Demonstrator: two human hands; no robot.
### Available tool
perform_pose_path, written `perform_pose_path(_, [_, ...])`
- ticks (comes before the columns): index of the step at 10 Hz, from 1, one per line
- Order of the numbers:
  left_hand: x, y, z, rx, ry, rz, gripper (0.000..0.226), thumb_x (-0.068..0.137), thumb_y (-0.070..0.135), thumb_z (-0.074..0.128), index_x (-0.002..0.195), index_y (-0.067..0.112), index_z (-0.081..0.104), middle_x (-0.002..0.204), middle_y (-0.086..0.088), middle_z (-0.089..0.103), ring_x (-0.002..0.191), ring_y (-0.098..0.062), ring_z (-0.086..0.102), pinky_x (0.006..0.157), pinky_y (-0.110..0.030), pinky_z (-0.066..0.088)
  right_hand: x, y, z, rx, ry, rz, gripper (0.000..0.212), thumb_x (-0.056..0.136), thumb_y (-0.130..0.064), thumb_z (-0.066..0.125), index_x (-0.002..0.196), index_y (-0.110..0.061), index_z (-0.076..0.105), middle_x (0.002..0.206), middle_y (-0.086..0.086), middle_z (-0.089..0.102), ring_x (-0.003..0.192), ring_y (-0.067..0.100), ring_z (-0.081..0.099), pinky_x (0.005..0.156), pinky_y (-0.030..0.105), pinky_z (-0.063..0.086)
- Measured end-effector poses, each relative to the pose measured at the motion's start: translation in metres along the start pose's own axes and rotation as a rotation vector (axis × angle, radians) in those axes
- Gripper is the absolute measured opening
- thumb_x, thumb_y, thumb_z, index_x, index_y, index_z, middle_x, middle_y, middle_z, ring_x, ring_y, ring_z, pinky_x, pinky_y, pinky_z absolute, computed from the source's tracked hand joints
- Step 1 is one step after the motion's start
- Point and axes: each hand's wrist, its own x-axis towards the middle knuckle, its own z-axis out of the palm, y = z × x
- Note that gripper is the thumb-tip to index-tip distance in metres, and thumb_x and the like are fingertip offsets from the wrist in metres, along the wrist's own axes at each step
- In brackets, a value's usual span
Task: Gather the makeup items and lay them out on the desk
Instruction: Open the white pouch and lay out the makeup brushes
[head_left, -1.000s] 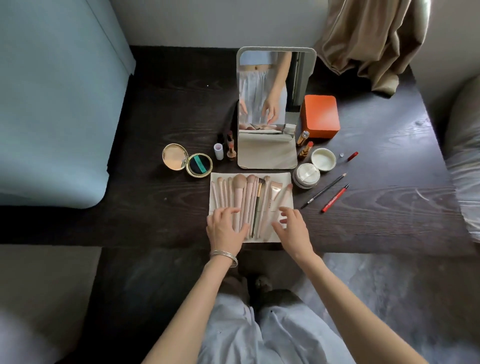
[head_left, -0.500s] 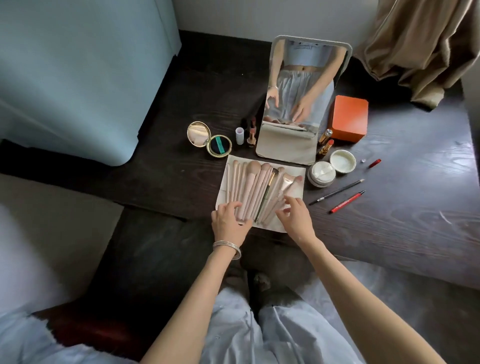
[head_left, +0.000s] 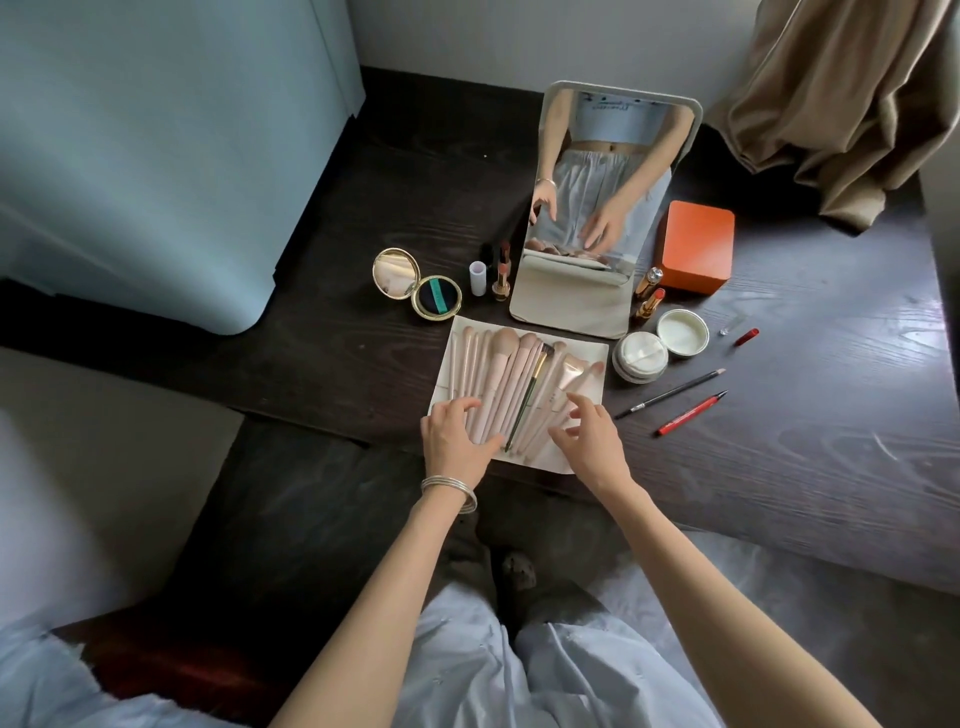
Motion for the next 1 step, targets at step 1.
perform_pose_path(1, [-0.0004,0.0047,-0.0069,-0.080,0.014,-0.001,0.051,0.075,0.024,0.074,0.121,0.018,0.053,0.128,-0.005,0.047,0.114,-0.019,0.045,0.096,-0.030,0.042,-0.0034,-0.0056,-0.0070,0.011,-0.001,-0.004,0.060,0.089,-0.026,0.061,0.142,-0.016,0.034,0.134,0.012,0.047,0.099,0.017,0.060,0.091,0.035,0.050])
